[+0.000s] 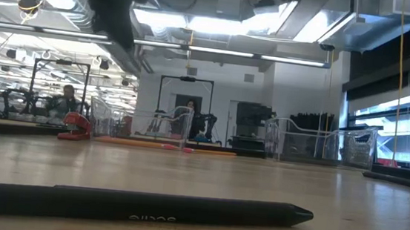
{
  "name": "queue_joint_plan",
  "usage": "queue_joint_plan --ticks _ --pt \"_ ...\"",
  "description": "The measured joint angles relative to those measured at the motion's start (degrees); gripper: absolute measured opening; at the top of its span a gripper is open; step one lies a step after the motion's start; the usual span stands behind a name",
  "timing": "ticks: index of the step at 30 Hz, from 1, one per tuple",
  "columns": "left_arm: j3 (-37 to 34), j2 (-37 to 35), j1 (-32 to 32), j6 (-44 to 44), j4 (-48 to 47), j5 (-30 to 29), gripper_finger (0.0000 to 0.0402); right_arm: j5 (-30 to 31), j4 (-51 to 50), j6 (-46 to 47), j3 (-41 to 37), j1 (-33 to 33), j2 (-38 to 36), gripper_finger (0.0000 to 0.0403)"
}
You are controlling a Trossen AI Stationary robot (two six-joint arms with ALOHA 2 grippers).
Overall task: Sort crayons/erasers/pens/pencils in bins
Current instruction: Put the black pen into the top right transparent bin
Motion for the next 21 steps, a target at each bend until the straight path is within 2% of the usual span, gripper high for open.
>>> queue_joint_plan --ticks 7,10,15,21 --pt "0.00 0.02 -10.72 -13.07 0.27 -7.28 0.0080 -0.05 -14.03 28.43 -0.38 -0.32 -0.01 0.0132" --pt "0.00 0.02 -14.16 -16.15 0.42 -9.91 0.0080 -0.18 -19.92 37.39 -2.15 -0.30 -0.02 0.0132" --pt "0.00 0.02 -18.87 -16.95 2.28 -13.36 0.0080 -1.79 -22.11 44.09 -8.92 -0.66 0.05 0.0132" --pt "0.00 0.04 -22.50 -10.34 6.79 -13.58 0.0080 -7.59 -20.13 48.67 -18.01 -2.48 0.02 0.0132"
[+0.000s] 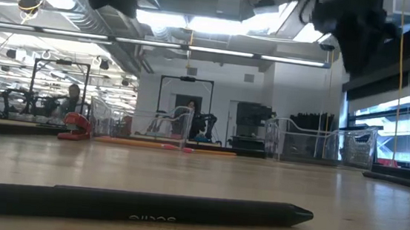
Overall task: Sort crayons/erasers/pens/pencils in bins
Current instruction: Put the black pen into the top right transparent bin
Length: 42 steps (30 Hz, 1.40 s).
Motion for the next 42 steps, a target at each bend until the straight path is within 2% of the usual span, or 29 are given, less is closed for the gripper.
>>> queue_joint_plan --ticks 6,12,20,27,34,42 --pt "0.00 0.00 -1.39 2.17 1.00 -0.06 0.0080 -5.56 1.79 5.95 -9.47 -3.07 -0.07 0.0132" --pt "0.00 0.00 -2.95 4.31 0.85 0.00 0.0080 -11.54 14.65 4.48 -19.70 -7.34 -0.02 0.0132" --pt "0.00 0.00 -3.21 5.21 0.80 0.02 0.0080 -10.68 21.52 1.47 -29.44 -16.02 -0.02 0.0132" --pt "0.00 0.00 -3.19 5.21 0.79 0.03 0.0080 -11.01 29.56 -2.80 -34.76 -22.92 -0.02 0.0132" --pt "0.02 0.00 -3.19 5.17 0.79 0.02 0.0080 -11.34 31.24 -3.46 -36.93 -26.54 -0.02 0.0132" --pt "0.02 0.00 -3.19 5.17 0.78 0.02 0.0080 -11.45 36.66 -3.51 -40.72 -27.78 -0.02 0.0132"
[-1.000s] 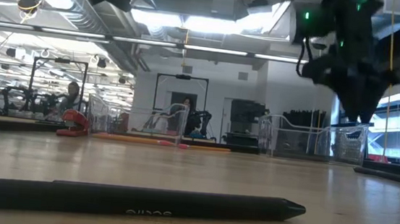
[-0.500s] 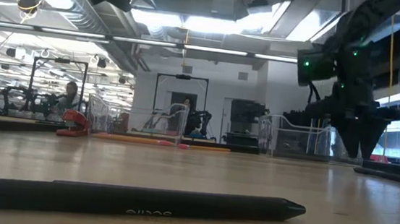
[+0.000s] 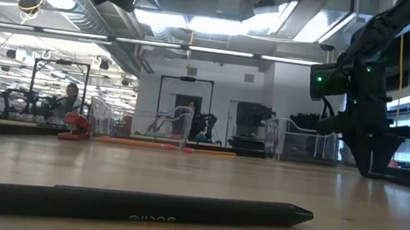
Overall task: Sort crayons/erasers/pens/pencils in bins
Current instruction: Put the black pen into the top right transparent bin
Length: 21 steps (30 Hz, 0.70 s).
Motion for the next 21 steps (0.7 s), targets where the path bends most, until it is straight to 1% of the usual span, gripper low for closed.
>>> queue_joint_plan --ticks 4,18,21 --pt "0.03 0.00 0.00 0.00 0.00 -0.03 0.0080 -0.02 2.53 -0.04 -1.69 -0.05 -0.26 0.0132" --pt "0.07 0.00 0.02 -0.02 0.00 -0.04 0.0080 0.98 2.45 -1.01 -2.05 -0.01 -0.15 0.0132" --pt "0.07 0.00 0.02 -0.03 0.00 -0.02 0.0080 1.06 2.42 -1.03 -2.07 -0.01 -0.12 0.0124"
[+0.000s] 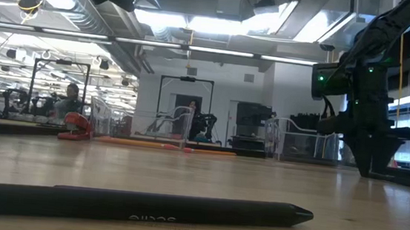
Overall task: Sort crayons/erasers/pens/pencils in bins
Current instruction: Put the black pen into the top right transparent bin
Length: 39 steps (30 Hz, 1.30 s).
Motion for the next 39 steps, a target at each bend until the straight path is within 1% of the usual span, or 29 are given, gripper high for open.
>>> queue_joint_plan --ticks 9,14,19,28,32,39 --pt "0.00 0.02 -0.01 0.03 0.00 0.01 0.0080 -0.17 0.55 -0.07 0.00 -0.04 -0.01 0.0040" --pt "0.00 0.00 -0.02 0.05 0.02 0.02 0.0080 -0.29 0.64 -0.24 0.00 -0.04 -0.01 0.0040" --pt "0.00 0.02 0.00 0.05 0.00 0.00 0.0080 -0.40 0.89 -0.26 -0.09 -0.04 0.01 0.0055" --pt "0.00 0.02 -0.02 0.08 0.00 0.00 0.0080 -0.42 0.98 -1.76 0.05 -0.04 0.06 0.0050" --pt "0.00 0.02 -0.01 0.09 0.00 0.00 0.0080 -0.19 -0.29 -4.44 2.07 -0.02 0.53 0.0050" --pt "-0.02 0.02 -0.02 1.15 -0.02 -0.02 0.0080 0.36 -1.97 -7.72 9.62 0.63 0.39 0.0050"
